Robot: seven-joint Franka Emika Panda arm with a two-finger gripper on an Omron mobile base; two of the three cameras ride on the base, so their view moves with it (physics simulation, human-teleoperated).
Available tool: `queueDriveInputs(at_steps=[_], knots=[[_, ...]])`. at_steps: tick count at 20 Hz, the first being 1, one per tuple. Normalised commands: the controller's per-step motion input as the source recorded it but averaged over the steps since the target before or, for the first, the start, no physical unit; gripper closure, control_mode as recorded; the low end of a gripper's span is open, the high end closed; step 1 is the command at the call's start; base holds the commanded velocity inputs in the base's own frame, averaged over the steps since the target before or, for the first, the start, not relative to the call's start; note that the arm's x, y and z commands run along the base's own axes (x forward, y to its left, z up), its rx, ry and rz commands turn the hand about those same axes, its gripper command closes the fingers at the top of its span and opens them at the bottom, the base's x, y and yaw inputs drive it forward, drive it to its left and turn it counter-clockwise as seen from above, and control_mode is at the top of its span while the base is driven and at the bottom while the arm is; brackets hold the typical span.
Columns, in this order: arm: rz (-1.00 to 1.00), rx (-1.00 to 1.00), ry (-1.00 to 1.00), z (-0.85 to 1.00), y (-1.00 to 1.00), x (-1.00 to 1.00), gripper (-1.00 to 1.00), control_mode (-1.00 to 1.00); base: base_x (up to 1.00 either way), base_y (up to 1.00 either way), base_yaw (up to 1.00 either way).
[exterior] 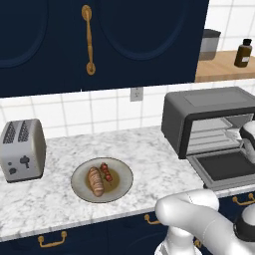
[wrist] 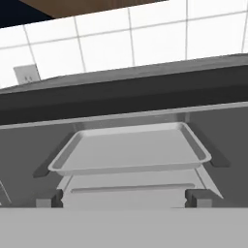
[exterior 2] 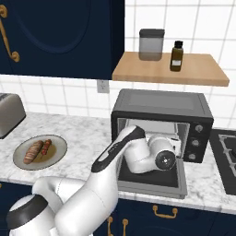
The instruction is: Pick up the kebab skewer and baguette bread, and place them inside the toaster oven. Close the toaster oven door and start by setting the timer.
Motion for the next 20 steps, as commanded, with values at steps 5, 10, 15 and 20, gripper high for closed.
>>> queueDriveInputs(at_steps=[5,10,15,20], knots=[[0.00,0.00,-0.14,-0.29,-0.16,0.01,-1.00,-1.00,0.00,0.00,0.00],[0.00,0.00,-0.12,-0.04,0.00,0.15,-1.00,-1.00,0.00,0.00,0.00],[0.00,-0.07,-0.02,-0.03,0.00,0.11,-1.00,-1.00,0.00,0.00,0.00],[0.01,-0.09,0.00,0.00,0.00,0.14,-1.00,-1.00,0.00,0.00,0.00]])
